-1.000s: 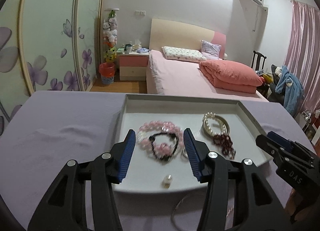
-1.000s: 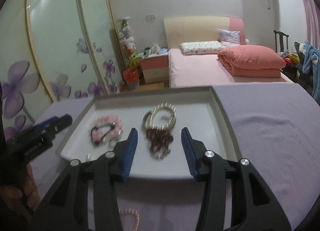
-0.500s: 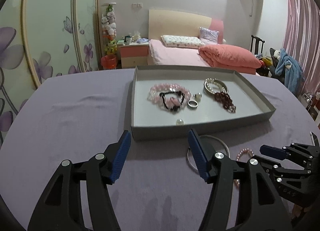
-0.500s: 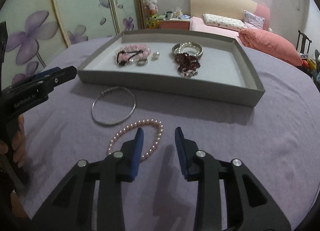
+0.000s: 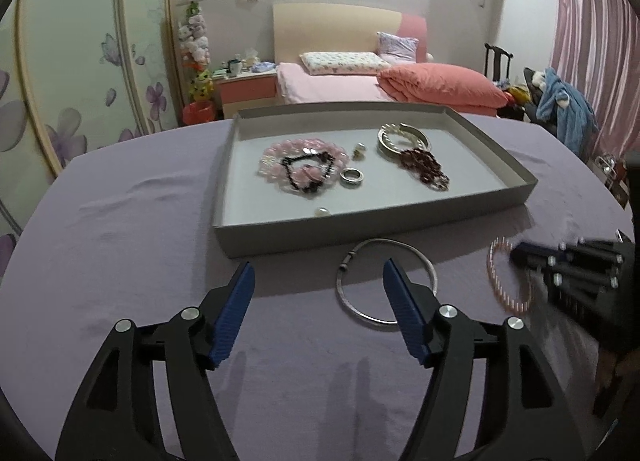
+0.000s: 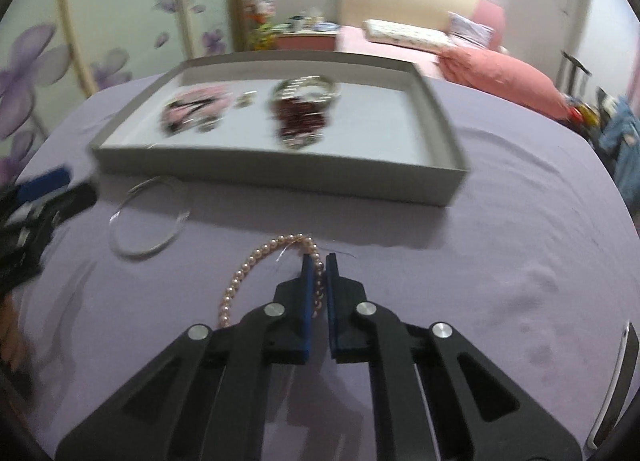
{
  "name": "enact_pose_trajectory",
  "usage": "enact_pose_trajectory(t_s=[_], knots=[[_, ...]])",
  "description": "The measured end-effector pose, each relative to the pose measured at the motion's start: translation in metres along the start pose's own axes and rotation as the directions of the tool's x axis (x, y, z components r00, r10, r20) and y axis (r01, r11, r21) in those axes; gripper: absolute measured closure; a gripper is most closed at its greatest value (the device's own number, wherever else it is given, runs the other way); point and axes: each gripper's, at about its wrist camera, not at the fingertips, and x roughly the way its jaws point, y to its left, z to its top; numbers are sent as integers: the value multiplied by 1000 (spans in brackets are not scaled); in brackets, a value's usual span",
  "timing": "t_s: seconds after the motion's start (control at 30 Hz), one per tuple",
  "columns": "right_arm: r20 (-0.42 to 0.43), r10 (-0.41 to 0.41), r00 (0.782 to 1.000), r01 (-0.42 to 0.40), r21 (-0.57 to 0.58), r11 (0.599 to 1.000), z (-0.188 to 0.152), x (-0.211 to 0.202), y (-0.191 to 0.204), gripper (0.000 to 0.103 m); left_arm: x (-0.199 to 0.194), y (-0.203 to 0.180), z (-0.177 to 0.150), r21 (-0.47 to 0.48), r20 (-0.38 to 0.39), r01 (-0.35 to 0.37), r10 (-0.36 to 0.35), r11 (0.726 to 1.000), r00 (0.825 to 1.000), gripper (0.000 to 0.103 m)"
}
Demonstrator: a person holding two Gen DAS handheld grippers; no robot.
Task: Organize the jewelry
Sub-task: 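Move the right gripper to the pink pearl bracelet and close on it, then close the left gripper on the silver wire bangle while the right gripper holds the pearl bracelet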
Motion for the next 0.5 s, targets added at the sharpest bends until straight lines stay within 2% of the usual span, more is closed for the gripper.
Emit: enact_pose_trajectory(t_s=[0.13,0.27,0.4,0.5], knots=[[-1,5,1000,-5,57,998,3,5,-16,96,10,-16,1,28,-32,16,-16,999,999,29],[-1,2,1000,-2,47,999,3,5,-14,96,22,-22,2,26,-70,-1,3,1000,998,29],[-1,6,1000,-6,45,999,2,6,-13,96,28,-27,4,6,-99,23,-22,1000,995,28],[-1,11,1000,-11,47,999,1,5,-13,96,32,-37,4,37,-106,15,-11,999,994,18]])
